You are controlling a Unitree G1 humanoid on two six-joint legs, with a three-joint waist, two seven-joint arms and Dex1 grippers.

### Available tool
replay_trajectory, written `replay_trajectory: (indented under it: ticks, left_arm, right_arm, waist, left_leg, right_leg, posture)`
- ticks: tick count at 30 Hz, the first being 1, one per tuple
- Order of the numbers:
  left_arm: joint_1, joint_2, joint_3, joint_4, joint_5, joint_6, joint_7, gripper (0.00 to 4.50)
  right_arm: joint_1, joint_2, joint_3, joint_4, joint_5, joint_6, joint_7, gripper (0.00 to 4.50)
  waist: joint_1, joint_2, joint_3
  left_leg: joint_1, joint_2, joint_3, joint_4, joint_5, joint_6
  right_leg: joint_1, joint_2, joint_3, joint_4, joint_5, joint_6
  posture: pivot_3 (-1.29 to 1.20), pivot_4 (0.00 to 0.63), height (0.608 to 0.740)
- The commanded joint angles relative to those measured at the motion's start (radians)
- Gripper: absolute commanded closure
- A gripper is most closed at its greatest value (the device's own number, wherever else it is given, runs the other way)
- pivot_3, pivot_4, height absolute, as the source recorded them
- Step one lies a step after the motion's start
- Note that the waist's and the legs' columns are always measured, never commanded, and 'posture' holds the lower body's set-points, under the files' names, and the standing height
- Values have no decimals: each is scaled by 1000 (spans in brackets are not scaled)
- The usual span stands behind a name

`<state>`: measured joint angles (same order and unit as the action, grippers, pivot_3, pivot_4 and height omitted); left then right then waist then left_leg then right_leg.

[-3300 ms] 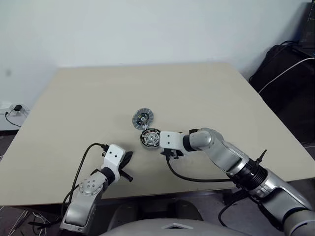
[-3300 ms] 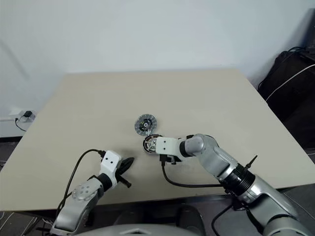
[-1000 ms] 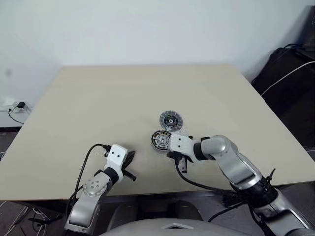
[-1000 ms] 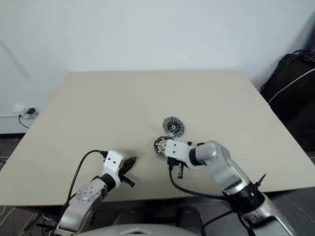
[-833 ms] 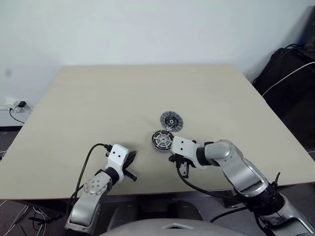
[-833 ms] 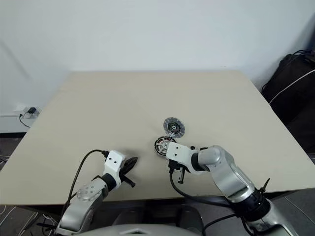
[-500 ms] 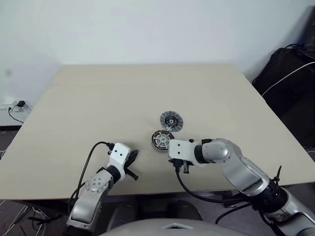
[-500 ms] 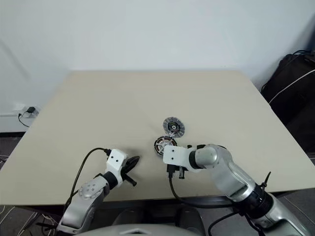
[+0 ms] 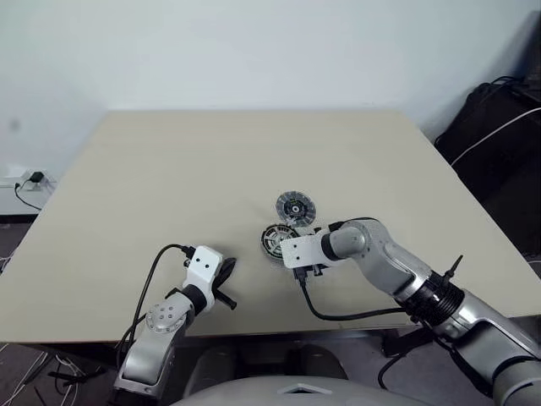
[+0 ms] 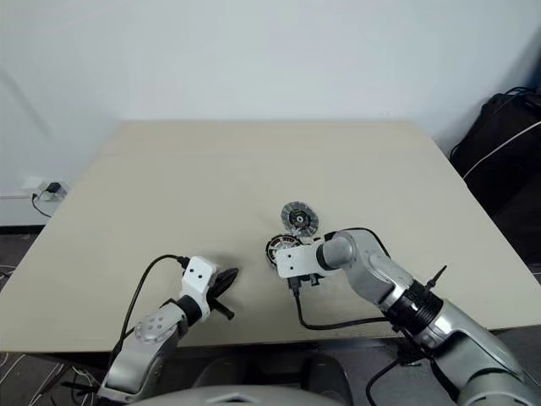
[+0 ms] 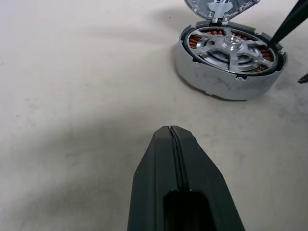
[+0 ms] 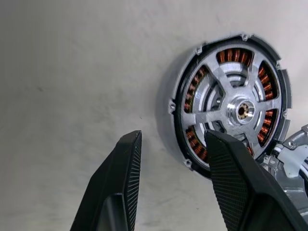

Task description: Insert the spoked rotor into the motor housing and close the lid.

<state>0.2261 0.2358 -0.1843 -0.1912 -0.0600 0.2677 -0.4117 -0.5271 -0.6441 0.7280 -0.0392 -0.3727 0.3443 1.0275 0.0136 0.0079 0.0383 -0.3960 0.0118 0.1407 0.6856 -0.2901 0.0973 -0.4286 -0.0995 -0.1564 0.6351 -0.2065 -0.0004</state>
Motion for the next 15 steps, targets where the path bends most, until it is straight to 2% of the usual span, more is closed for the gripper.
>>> replay_trajectory:
  ticks: [1, 7, 10, 15]
  left_arm:
    - [6, -11, 10, -10, -10, -31, 13, 4500]
    - [13, -14, 12, -10, -12, -40, 26, 4500]
    - [16, -17, 13, -10, -11, -43, 29, 4500]
    - [18, -19, 15, -8, -10, -47, 30, 4500]
  right_arm:
    - [-37, 16, -13, 45, -22, -59, 14, 2290]
    - [-48, 48, -7, 117, -50, -113, 30, 2290]
    - [-50, 63, -8, 149, -69, -137, 17, 2931]
    - [-45, 70, -25, 158, -77, -147, 24, 4349]
  waist:
    - [0, 0, 0]
    - [-1, 0, 0]
    - [-4, 0, -1]
    - [-19, -2, -3]
  left_leg:
    - [0, 0, 0, 0, 0, 0]
    - [0, 0, 0, 0, 0, 0]
    - [1, 0, 0, 0, 0, -1]
    - [3, 1, 0, 0, 2, -3]
  right_leg:
    - [0, 0, 0, 0, 0, 0]
    - [0, 0, 0, 0, 0, 0]
    - [1, 0, 0, 1, 0, 0]
    - [1, 0, 0, 2, 1, 1]
  posture:
    - [0, 0, 740]
    - [0, 0, 740]
    - [0, 0, 740]
    - [0, 0, 740]
